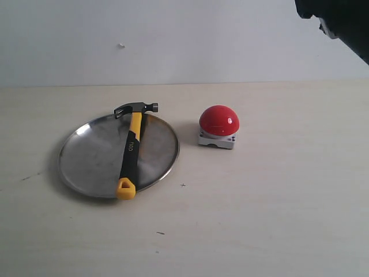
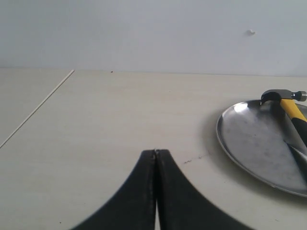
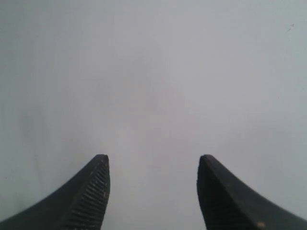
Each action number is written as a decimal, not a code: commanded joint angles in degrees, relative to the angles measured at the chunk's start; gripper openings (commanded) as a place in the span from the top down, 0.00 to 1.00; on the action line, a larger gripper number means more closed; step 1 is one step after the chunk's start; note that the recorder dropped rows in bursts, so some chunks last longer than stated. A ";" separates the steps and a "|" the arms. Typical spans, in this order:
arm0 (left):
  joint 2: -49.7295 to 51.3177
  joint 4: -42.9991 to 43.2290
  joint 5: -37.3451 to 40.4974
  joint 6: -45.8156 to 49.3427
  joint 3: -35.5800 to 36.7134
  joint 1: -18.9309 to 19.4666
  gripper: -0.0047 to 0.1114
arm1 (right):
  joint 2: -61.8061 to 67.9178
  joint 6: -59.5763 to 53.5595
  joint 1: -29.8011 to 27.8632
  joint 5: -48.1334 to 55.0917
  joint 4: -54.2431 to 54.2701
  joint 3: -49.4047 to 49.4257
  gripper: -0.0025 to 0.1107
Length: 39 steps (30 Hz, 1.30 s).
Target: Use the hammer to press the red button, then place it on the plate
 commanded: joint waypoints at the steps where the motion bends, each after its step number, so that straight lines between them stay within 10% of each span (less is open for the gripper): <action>1: -0.30 -0.40 0.14 0.30 0.17 0.04 0.96 | -2.44 -1.60 -0.12 2.45 -0.01 -0.44 0.50; 14: -0.30 -0.40 0.14 0.30 0.17 0.04 0.96 | -25.41 -17.63 -0.12 53.78 2.46 -0.44 0.50; 31: -0.30 -0.40 0.14 0.30 0.17 0.04 0.96 | -57.40 -13.71 -6.99 86.45 3.51 -0.31 0.50; 39: -0.30 -0.40 0.14 0.30 0.17 0.04 0.96 | -63.38 -13.71 -14.81 83.43 3.43 5.33 0.50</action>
